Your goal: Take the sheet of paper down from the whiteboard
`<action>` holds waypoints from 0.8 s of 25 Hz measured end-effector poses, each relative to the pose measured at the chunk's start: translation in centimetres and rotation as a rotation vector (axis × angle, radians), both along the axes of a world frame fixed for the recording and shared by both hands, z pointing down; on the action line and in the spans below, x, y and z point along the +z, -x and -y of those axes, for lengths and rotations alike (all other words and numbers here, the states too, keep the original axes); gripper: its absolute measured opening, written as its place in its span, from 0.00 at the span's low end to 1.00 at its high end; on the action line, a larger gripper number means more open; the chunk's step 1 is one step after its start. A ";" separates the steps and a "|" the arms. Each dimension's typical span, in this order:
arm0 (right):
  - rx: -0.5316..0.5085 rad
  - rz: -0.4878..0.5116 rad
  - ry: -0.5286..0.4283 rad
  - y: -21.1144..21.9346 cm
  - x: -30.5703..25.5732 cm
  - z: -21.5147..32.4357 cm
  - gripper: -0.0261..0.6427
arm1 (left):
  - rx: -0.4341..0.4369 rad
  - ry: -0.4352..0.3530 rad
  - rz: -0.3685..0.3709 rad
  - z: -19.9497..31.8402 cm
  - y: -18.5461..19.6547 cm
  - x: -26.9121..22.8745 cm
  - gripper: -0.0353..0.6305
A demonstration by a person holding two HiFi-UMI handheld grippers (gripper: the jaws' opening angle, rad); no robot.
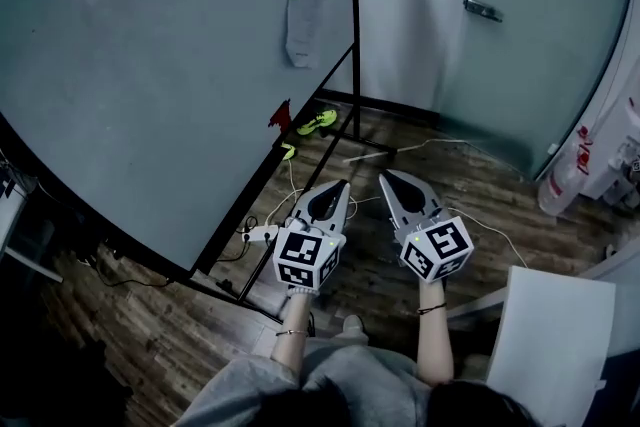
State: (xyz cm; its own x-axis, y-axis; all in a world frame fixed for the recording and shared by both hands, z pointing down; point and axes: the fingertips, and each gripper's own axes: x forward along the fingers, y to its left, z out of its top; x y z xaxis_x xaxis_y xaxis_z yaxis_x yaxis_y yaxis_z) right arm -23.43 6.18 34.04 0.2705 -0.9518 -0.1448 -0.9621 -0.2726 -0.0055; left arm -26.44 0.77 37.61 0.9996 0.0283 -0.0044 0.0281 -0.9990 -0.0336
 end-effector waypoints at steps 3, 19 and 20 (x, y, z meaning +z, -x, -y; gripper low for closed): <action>-0.020 0.008 0.008 -3.1 0.3 1.7 0.04 | -0.017 0.013 0.004 1.8 -3.0 0.2 0.06; -0.110 0.036 0.025 -13.5 2.4 8.6 0.04 | -0.130 -0.032 0.044 8.6 -12.7 1.3 0.06; -0.125 0.029 0.029 -14.3 2.4 9.2 0.04 | -0.139 -0.031 0.040 9.0 -13.5 1.2 0.06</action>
